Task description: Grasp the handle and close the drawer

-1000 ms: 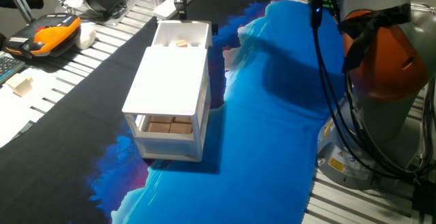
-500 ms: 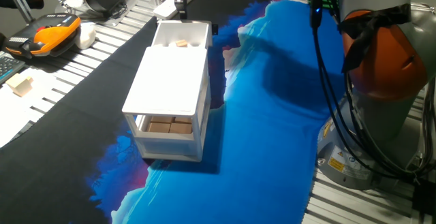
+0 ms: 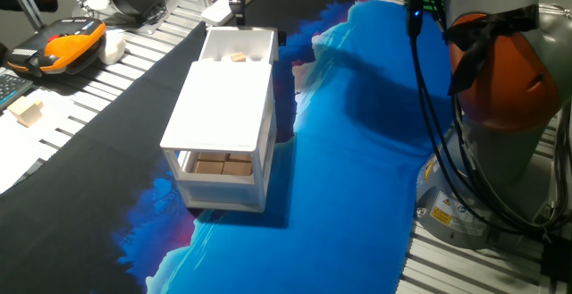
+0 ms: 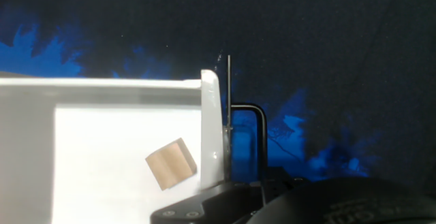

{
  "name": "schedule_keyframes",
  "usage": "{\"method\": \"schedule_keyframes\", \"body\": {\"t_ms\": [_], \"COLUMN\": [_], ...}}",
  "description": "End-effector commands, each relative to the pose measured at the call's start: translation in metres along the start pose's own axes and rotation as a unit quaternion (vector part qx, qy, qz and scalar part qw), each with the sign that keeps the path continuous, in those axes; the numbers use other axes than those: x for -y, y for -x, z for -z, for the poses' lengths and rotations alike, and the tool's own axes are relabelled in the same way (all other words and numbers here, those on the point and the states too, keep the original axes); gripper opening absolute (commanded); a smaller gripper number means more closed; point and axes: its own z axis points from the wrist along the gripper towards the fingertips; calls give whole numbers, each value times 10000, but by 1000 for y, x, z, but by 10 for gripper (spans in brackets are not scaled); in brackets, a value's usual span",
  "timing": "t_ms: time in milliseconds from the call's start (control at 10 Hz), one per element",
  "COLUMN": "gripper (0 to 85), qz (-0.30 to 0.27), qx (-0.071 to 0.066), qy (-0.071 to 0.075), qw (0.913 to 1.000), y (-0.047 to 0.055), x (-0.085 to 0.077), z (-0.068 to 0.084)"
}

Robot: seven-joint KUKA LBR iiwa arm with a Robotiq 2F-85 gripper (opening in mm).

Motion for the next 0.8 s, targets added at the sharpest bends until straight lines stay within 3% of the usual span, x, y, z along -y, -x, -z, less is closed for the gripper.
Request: {"method": "schedule_keyframes", "body": {"t_ms": [0, 200, 300, 400, 500, 600, 700], "gripper": [0, 0, 0, 0, 0, 0, 0], "qz": [0, -184, -621, -1215, -2212, -3061, -3198], "qx": [0, -25, -51, -79, -104, -163, -221], "qy": [-3, -24, -57, -221, -211, -342, -380], "qw": [10000, 9998, 9980, 9923, 9749, 9512, 9465], "y": [0, 0, 0, 0, 0, 0, 0], "x": [0, 0, 0, 0, 0, 0, 0], "z": [0, 0, 0, 0, 0, 0, 0]}}
